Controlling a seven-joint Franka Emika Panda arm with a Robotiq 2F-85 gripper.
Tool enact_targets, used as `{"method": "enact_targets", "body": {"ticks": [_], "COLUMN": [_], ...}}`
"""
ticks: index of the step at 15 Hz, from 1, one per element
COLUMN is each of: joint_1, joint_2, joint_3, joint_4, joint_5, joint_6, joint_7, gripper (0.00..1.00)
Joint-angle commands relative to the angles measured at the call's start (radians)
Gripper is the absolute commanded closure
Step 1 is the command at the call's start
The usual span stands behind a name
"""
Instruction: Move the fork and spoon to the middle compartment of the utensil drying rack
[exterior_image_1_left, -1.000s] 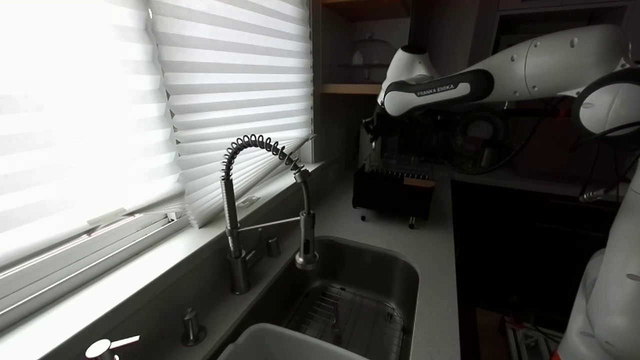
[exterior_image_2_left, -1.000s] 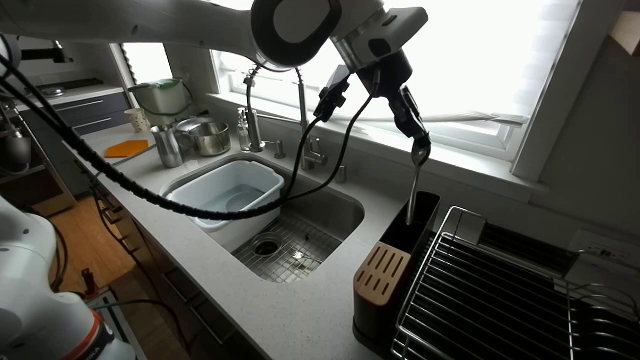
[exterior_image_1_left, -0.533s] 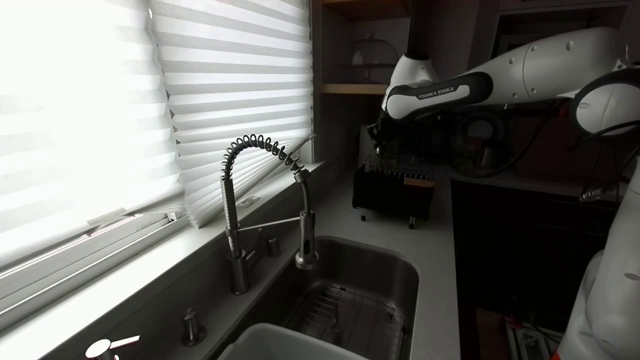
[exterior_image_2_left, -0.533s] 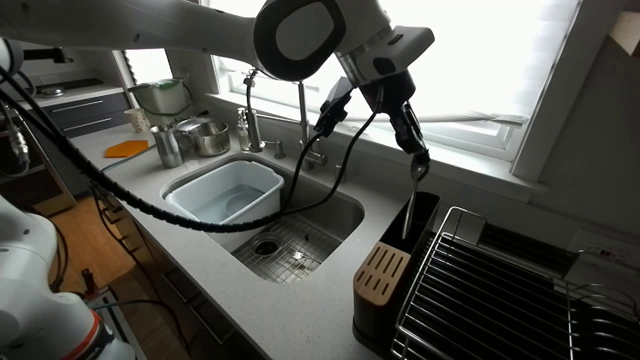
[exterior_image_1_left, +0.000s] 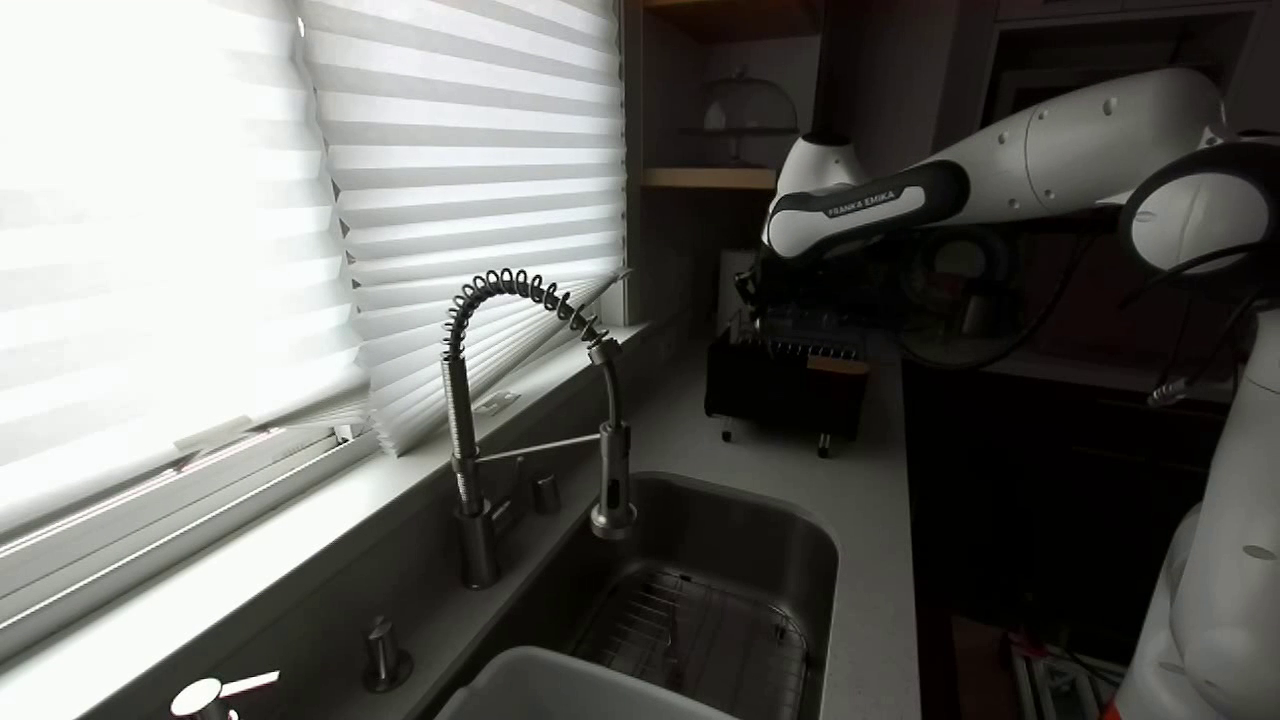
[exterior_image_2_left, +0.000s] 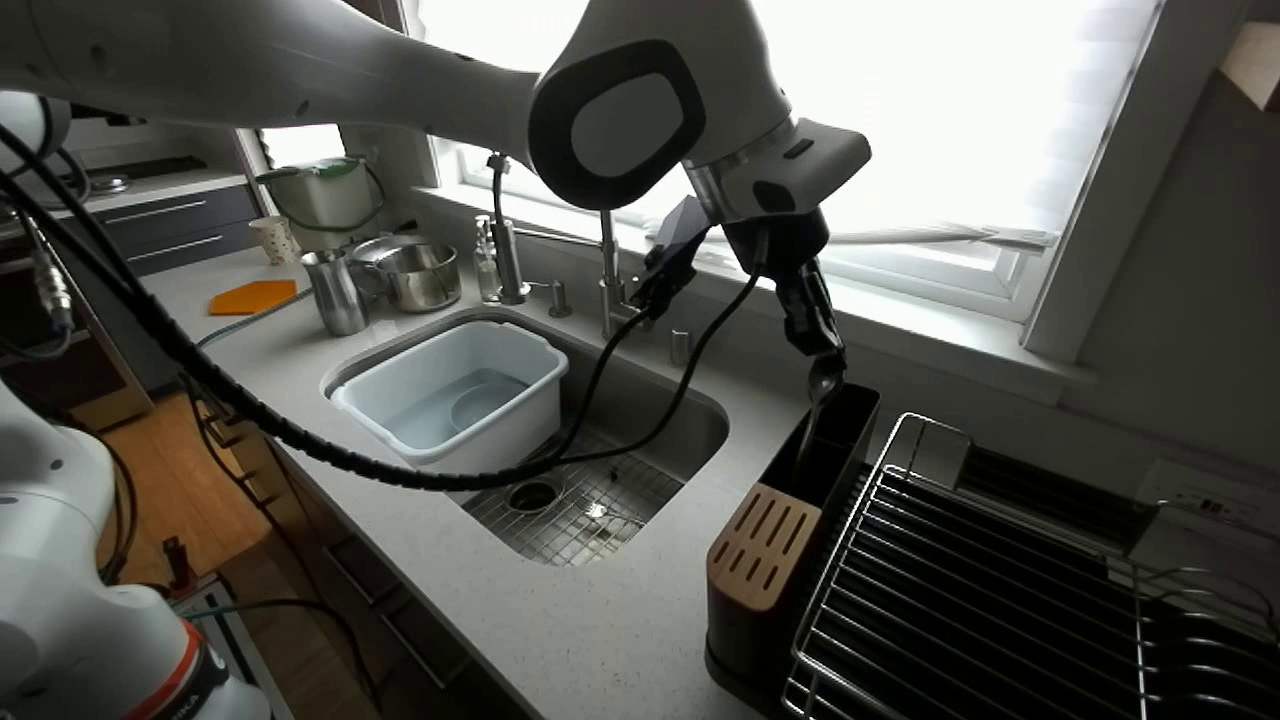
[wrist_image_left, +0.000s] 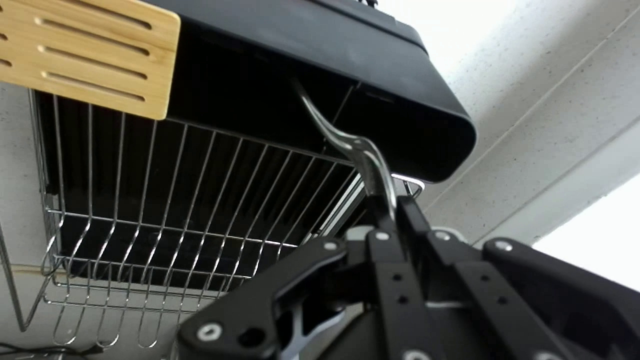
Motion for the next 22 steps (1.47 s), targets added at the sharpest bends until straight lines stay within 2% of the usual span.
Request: {"method": "enact_targets", "body": {"ticks": [1,12,13,15,17,22], "joint_1": [-0.005,0.000,0.001,0.001,0.001,0.004], "joint_2": [0.019,0.059,0.060,0.062,0.063,0.033], "joint_3": [-0.009,-0.019,-0.018,-0.019,-0.019,-0.020], "joint_4": [-0.002,-0.001,-0.002,-0.003,-0.002,-0.013], "joint_5": [0.005,-0.015,-0.014,-0.016,-0.017,-0.026], "joint_6": [-0.004,0.006,0.006,0.008,0.008,0.010], "joint_7": [-0.006,0.013,0.013,0.016,0.017,0.029], "gripper": [0.98,0.98,0.88,0.64,0.56,0.18]}}
